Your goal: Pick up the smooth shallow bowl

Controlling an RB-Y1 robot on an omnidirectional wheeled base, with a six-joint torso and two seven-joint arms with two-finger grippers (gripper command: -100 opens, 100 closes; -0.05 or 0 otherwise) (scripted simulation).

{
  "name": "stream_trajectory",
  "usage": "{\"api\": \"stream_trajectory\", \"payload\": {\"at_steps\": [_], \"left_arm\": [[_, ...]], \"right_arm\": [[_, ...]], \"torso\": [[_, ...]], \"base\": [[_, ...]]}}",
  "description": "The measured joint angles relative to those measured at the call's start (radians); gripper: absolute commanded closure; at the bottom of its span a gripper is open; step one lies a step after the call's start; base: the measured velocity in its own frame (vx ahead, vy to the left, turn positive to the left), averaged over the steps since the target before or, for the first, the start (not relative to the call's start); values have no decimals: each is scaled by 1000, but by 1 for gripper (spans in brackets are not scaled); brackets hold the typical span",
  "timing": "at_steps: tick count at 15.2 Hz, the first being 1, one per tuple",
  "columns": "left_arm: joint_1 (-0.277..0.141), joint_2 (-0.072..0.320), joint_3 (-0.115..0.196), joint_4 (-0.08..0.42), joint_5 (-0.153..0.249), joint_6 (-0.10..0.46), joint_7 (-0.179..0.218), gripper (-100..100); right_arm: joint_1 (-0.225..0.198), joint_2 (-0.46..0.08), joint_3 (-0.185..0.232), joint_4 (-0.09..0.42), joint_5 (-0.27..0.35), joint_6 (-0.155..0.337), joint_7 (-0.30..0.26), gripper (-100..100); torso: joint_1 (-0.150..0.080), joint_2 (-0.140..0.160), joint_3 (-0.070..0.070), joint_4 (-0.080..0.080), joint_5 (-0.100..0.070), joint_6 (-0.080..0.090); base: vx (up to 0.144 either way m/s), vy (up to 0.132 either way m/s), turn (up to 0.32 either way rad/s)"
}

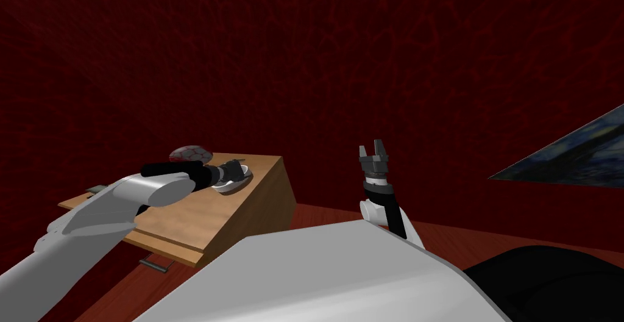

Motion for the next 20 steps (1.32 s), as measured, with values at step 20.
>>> {"api": "stream_trajectory", "payload": {"at_steps": [20], "left_arm": [[-40, 124, 56, 57, 214, 377, 115, -100]], "right_arm": [[0, 0, 0, 0, 0, 0, 0, 0]], "torso": [[0, 0, 0, 0, 0, 0]], "base": [[41, -7, 12]]}}
